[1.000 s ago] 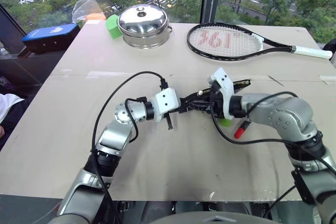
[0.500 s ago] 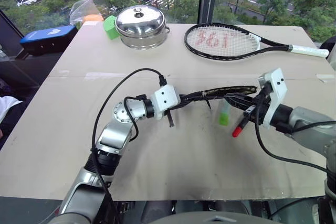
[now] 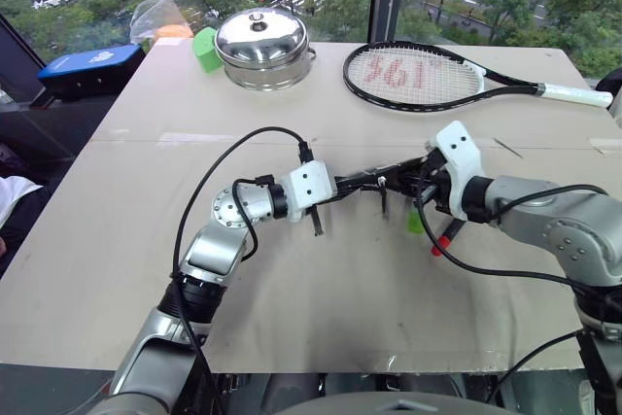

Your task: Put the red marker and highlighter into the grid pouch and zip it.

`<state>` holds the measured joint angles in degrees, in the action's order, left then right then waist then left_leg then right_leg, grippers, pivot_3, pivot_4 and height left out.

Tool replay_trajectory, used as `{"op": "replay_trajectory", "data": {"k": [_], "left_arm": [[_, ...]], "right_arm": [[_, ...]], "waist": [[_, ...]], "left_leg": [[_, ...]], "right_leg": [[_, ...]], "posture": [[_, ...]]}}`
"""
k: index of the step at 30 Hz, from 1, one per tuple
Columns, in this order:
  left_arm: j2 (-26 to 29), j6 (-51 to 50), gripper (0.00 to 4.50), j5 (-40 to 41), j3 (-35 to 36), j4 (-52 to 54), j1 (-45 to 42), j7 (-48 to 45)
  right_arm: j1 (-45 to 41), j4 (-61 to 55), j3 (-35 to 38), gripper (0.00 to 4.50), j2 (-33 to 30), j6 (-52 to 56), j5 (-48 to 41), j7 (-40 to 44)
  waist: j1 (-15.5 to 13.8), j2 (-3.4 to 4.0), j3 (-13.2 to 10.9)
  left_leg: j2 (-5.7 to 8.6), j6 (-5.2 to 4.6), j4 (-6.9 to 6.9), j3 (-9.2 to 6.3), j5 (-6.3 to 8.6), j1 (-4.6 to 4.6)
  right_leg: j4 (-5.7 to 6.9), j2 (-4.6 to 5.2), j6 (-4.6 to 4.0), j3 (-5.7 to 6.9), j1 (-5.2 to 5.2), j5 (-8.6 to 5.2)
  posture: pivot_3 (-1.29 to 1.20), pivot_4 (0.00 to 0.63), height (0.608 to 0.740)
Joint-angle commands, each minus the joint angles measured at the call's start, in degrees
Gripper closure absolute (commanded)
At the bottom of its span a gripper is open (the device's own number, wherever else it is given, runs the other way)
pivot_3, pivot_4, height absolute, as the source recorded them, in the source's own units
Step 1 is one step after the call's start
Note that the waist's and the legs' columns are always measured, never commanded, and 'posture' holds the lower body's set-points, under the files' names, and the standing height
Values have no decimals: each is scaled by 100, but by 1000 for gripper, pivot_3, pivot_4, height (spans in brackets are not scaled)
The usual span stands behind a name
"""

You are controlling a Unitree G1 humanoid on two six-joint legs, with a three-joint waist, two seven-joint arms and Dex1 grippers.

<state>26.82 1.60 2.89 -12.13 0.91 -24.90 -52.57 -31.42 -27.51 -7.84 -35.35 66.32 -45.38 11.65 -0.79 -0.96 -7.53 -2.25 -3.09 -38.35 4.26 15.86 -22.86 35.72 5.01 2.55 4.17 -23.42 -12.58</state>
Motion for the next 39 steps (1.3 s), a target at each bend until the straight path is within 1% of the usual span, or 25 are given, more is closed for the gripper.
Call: {"op": "replay_trajectory", "data": {"k": [1,3,5,7,9,11,13,15,16,18,19,20,21,22,25,26,28,32,34,36,38,39], "left_arm": [[24,188,4500,-67,-16,148,-81,67],[30,196,4500,-100,-42,171,-53,67],[32,139,4500,-148,-88,167,-48,59],[41,88,4500,-221,-131,117,-68,60],[55,39,4500,-272,-153,63,-93,58],[58,-16,4500,-284,-148,22,-115,83],[68,-40,4500,-304,-150,-1,-132,96],[75,-105,4500,-322,-134,-27,-141,115],[79,-159,4500,-326,-120,-42,-145,127],[90,-202,4500,-332,-102,-77,-157,138],[96,-208,4500,-336,-100,-90,-162,138],[112,-204,4500,-357,-100,-118,-171,143],[124,-203,4500,-372,-101,-136,-176,148],[129,-200,4500,-382,-97,-162,-187,162],[133,-187,4500,-397,-78,-226,-218,204],[136,-180,4500,-398,-71,-244,-224,217],[165,-150,4500,-405,-33,-309,-224,260],[229,-132,4500,-390,136,-572,-329,433],[245,-143,4500,-367,213,-686,-394,504],[273,-115,4500,-384,258,-800,-458,544],[288,-102,4500,-379,308,-911,-545,595],[297,-88,4500,-379,327,-962,-589,611]], "right_arm": [[-308,-72,-425,4455,-190,-431,618,428],[-417,-59,-1059,4455,-414,-902,1325,718],[-631,73,-2073,4455,-735,-1883,2515,1119],[-899,407,-2869,4455,-871,-2773,3647,1370],[-1109,770,-3306,4455,-917,-3443,4441,1680],[-1185,1013,-3405,4455,-879,-3866,4864,1937],[-1212,1190,-3384,3927,-803,-4184,5230,2039],[-1194,1287,-3348,3203,-754,-4407,5508,2233],[-1153,1304,-3302,2676,-741,-4465,5612,2322],[-1069,1323,-3185,1885,-715,-4540,5757,2443],[-1033,1332,-3126,1224,-693,-4572,5821,2497],[-1003,1324,-3074,690,-695,-4593,5889,2560],[-976,1318,-3028,320,-688,-4610,5950,2615],[-958,1299,-2968,61,-701,-4620,6017,2663],[-915,1209,-2720,61,-772,-4620,6126,2782],[-870,1147,-2600,61,-769,-4560,6108,2819],[-611,720,-1950,61,-532,-3781,5484,2935],[-153,-584,-149,61,4,-1297,4008,3213],[-37,-1139,481,61,169,-414,3548,3221],[135,-1593,761,61,272,121,3363,3046],[320,-1865,906,61,597,811,3342,2630],[405,-1909,854,61,797,1093,3447,2309]], "waist": [[3,0,0],[0,0,0],[13,5,-2],[36,5,-2],[55,4,-3],[52,4,-3],[40,4,-2],[38,3,-2],[37,3,-2],[30,4,-2],[25,3,-2],[21,4,-2],[16,4,-2],[16,3,-2],[5,4,-2],[5,3,-2],[-3,3,-2],[-2,2,-1],[-3,2,-1],[-2,0,0],[0,-3,2],[1,-3,2]], "left_leg": [[0,0,0,1,0,0],[0,0,0,0,0,1],[0,0,0,-2,0,1],[4,0,1,3,0,2],[4,1,1,4,0,2],[5,3,0,4,-2,2],[4,8,-1,5,-5,2],[4,21,-2,8,-13,2],[4,23,-2,8,-13,2],[3,22,-2,7,-13,2],[2,23,-2,6,-13,2],[2,22,-2,7,-13,2],[2,22,-2,7,-13,2],[3,23,-2,7,-13,2],[3,24,-3,8,-14,2],[4,26,-3,8,-15,2],[4,27,-3,8,-16,1],[1,28,-3,2,-16,2],[-1,13,-3,0,-7,1],[-4,5,-3,-6,-3,2],[-3,3,-2,-8,-1,3],[-2,3,-2,-8,-1,3]], "right_leg": [[0,0,0,-1,0,0],[1,0,0,0,-1,0],[1,-1,0,3,-2,-1],[1,-2,0,-1,-6,-2],[2,-4,1,-3,-7,-2],[3,-6,2,-2,-7,-2],[3,-6,2,-2,-6,-1],[3,-6,2,-2,-6,-1],[3,-6,2,-2,-6,-1],[3,-6,2,-2,-6,-1],[3,-6,2,-2,-6,-1],[3,-6,2,-1,-6,-1],[4,-6,2,-1,-6,-1],[4,-6,2,-2,-6,-1],[4,-6,1,-2,-6,-1],[4,-6,1,-2,-6,-1],[4,-6,1,-2,-5,-1],[8,-6,0,3,-3,0],[9,-5,0,6,-2,0],[10,-3,-1,10,0,1],[10,-1,-1,13,1,0],[11,-1,-1,13,1,0]], "posture": [[0,150,740],[0,150,740],[0,150,740],[0,150,740],[0,150,740],[0,150,740],[0,150,740],[0,150,740],[0,150,740],[0,150,740],[0,150,740],[0,150,740],[0,150,740],[0,150,740],[0,150,740],[0,150,740],[0,150,740],[0,150,740],[0,150,740],[0,150,740],[0,150,740],[0,150,740]]}}
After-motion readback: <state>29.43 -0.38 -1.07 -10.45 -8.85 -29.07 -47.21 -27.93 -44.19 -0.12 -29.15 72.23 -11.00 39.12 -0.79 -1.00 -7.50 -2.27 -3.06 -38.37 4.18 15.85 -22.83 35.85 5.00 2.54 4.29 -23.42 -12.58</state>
